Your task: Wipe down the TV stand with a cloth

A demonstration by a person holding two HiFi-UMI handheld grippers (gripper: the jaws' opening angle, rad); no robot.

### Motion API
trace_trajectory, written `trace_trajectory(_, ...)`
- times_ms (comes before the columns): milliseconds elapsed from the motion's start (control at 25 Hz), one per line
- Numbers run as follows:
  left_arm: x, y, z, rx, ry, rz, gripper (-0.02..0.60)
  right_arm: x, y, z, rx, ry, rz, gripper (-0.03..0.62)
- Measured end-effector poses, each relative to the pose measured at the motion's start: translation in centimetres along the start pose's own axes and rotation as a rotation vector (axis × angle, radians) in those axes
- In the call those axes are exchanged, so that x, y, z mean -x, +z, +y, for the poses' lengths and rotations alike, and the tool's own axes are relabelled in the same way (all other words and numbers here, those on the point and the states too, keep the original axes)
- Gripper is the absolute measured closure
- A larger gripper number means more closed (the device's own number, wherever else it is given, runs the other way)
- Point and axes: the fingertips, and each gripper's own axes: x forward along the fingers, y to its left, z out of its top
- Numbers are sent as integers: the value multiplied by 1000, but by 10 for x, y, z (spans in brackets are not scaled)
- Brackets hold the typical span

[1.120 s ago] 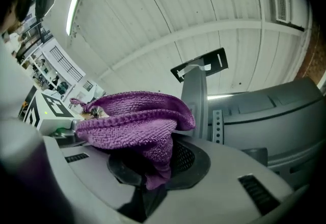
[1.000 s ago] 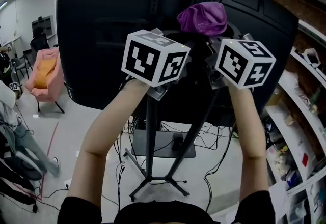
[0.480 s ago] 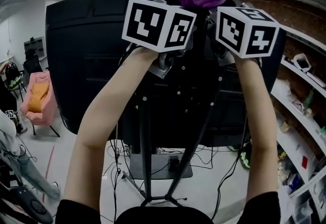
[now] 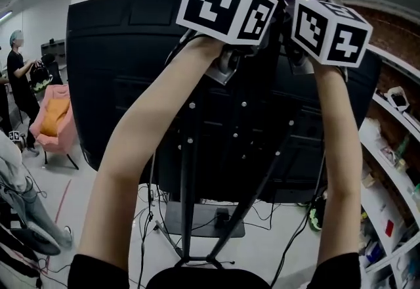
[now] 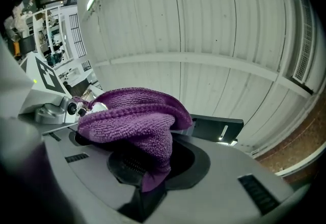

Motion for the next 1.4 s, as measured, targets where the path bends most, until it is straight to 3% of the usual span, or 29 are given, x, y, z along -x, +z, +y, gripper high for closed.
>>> trace_trajectory(360,5,-16,-4,20,7,28,575,8,-13,9,7,-18,16,530)
trace_trajectory(680,17,-50,-17,139,0,91,575,27,-41,28,-18,-9,109,530)
trace_trajectory(920,25,-80,-26,144,44,150,574,36,-66,44,-25,27,186,530)
trace_trajectory(1400,49,-143,-53,252,39,248,575,65,-116,79,-79,64,352,530)
